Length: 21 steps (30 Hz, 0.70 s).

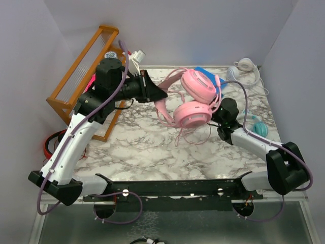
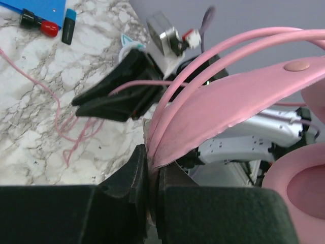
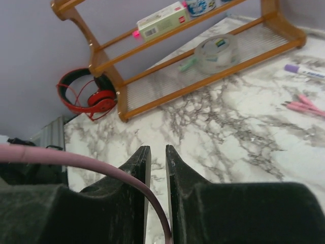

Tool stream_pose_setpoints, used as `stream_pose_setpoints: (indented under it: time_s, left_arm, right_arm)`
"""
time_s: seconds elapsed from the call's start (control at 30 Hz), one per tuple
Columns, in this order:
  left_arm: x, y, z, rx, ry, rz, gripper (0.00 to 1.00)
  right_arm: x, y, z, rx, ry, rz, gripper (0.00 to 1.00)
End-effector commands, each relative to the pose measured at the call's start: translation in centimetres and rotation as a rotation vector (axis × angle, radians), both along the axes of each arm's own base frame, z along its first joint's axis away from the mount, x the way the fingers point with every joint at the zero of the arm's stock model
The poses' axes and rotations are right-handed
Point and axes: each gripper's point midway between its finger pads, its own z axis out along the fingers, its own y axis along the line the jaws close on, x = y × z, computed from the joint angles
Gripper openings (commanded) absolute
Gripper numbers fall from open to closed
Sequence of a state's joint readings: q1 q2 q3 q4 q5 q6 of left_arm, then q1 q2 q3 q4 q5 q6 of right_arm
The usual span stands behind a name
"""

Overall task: Wrap the headphones
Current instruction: Wrap the headphones cable around the headphones.

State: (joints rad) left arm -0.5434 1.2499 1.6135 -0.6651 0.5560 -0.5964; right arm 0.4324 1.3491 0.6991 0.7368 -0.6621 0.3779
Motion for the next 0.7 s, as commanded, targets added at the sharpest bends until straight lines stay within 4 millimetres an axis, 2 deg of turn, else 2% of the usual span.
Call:
stream_pose_setpoints:
  time_s: [0.0,0.07,0.17,0.27,0.33,0.47,0.53,0.67]
  left_arm:
    - [3.4,0.4,3.3,-0.223,0.124,0.048,0.00]
    - [5.3,1.0,3.2,-0.283,0.173,0.100,0.00]
    - [8.0,2.7,2.9,-0.294,0.171,0.261,0.00]
    - [10.5,5.3,2.0,-0.221,0.137,0.472,0.00]
    - [11.9,7.7,1.1,-0.169,0.110,0.634,0.00]
    - [13.5,13.6,-1.2,-0.025,0.022,0.945,0.00]
    - [13.7,16.4,-2.2,0.075,-0.031,1.067,0.00]
    - [14.1,18.9,-4.8,0.313,-0.111,1.101,0.00]
  right_arm:
    - [-4.1,2.9,-0.5,0.043,0.033,0.169,0.25]
    - [-5.4,4.5,-1.5,0.008,0.047,0.195,0.24]
    - [-7.1,5.6,-1.9,0.015,0.061,0.219,0.22]
    - [-8.5,6.2,-1.6,0.024,0.076,0.253,0.21]
    - [-9.8,6.8,-1.0,0.027,0.075,0.294,0.21]
    - [-12.5,7.9,0.9,0.024,0.071,0.393,0.21]
    - [-13.0,7.9,2.1,0.028,0.078,0.416,0.21]
    - [-12.3,8.1,4.2,-0.023,0.086,0.390,0.20]
